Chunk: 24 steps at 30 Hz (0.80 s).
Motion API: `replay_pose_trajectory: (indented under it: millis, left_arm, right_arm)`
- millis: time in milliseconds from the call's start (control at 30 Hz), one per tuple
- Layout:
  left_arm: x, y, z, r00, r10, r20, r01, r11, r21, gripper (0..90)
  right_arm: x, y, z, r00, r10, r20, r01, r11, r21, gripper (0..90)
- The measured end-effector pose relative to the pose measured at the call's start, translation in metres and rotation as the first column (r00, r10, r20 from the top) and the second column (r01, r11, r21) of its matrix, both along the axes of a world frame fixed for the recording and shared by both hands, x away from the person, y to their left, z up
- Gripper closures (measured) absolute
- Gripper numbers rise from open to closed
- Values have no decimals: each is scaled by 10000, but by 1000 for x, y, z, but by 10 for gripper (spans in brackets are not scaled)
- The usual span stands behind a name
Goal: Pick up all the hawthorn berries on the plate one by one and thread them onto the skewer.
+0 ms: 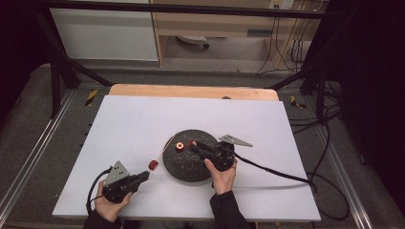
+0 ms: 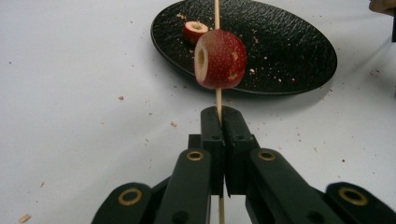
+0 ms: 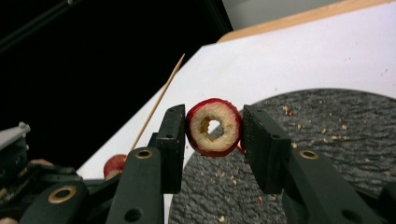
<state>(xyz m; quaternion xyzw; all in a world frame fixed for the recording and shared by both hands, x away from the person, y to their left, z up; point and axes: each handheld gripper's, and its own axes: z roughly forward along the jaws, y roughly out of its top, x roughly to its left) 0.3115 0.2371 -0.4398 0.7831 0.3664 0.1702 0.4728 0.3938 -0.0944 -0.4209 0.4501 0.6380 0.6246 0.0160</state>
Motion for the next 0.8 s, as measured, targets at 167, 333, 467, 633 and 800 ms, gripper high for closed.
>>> replay_pose_trajectory:
  millis: [167,333,467,633,800]
  left_arm:
    - [-1,-5,0,10000,-56,69,56,10000,-45,882]
    - [-1,-9,0,9999,-23,114,24,9999,-133,882]
    - [-2,-12,0,9996,-46,267,51,9998,-187,882]
    - [-2,-15,-1,9996,-86,256,91,9997,-211,882]
    - [-4,-19,-1,9995,-161,258,169,9994,-299,882]
  right_arm:
    - [0,0,3,9993,-310,209,300,9984,482,614]
    - [1,-1,5,9975,-584,399,544,9940,950,614]
    - [2,0,7,9955,-797,507,722,9882,1349,615]
    - [3,0,8,9921,-1092,614,970,9798,1748,615]
    - [6,0,10,9867,-1420,787,1230,9703,2083,615]
